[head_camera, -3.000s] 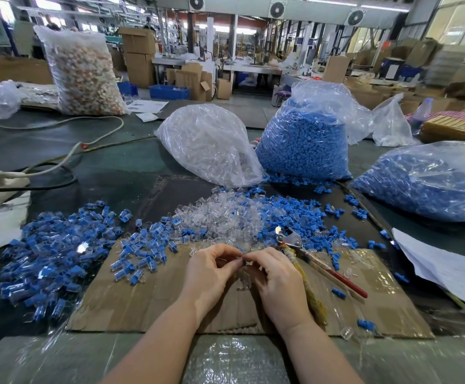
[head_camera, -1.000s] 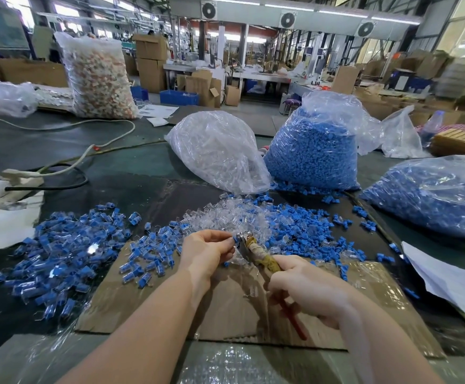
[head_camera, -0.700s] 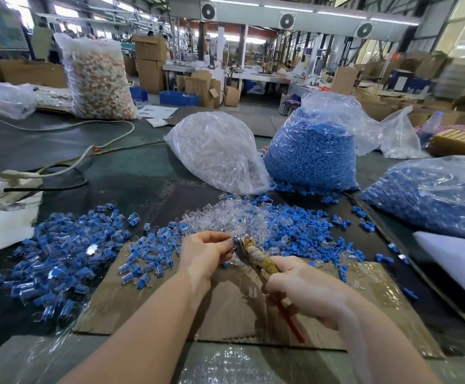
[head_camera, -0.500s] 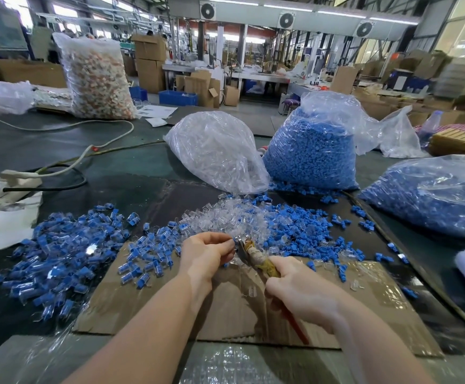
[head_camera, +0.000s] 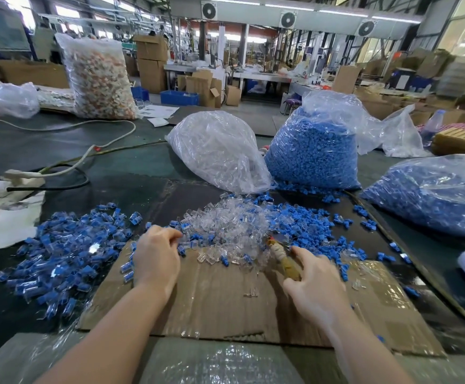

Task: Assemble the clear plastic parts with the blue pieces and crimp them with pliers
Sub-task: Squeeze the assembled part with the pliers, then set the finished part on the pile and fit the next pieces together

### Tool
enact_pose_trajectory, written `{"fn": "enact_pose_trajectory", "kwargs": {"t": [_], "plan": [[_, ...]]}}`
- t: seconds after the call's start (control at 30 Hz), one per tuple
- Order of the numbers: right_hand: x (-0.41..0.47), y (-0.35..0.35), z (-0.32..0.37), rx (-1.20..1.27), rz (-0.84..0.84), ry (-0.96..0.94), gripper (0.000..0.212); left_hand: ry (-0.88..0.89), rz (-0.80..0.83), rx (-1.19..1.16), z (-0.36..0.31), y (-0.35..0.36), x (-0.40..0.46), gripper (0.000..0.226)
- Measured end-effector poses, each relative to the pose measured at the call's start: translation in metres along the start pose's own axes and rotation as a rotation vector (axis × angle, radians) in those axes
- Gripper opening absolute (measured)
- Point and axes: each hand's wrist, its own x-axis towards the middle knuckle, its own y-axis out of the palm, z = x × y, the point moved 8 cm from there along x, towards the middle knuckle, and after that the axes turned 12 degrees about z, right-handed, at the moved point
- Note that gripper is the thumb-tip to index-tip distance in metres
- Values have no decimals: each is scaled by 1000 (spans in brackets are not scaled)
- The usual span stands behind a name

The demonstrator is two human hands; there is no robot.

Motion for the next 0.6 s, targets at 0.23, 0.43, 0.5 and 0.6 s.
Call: {"fn": "enact_pose_trajectory", "kwargs": {"t": [0.23, 0.43, 0.5, 0.6], "plan": [[3, -1, -21, -201, -162, 117, 63, 105, 7, 237, -8, 6, -5, 25], [4, 6, -27, -297, -208, 154, 64, 253, 183, -20, -44, 43, -20, 14], [5, 7, -27, -301, -207, 153, 64, 256, 217, -41, -49, 54, -25, 12], [7, 8, -28, -327, -185, 157, 64, 244, 216, -69, -52, 61, -30, 11]]}}
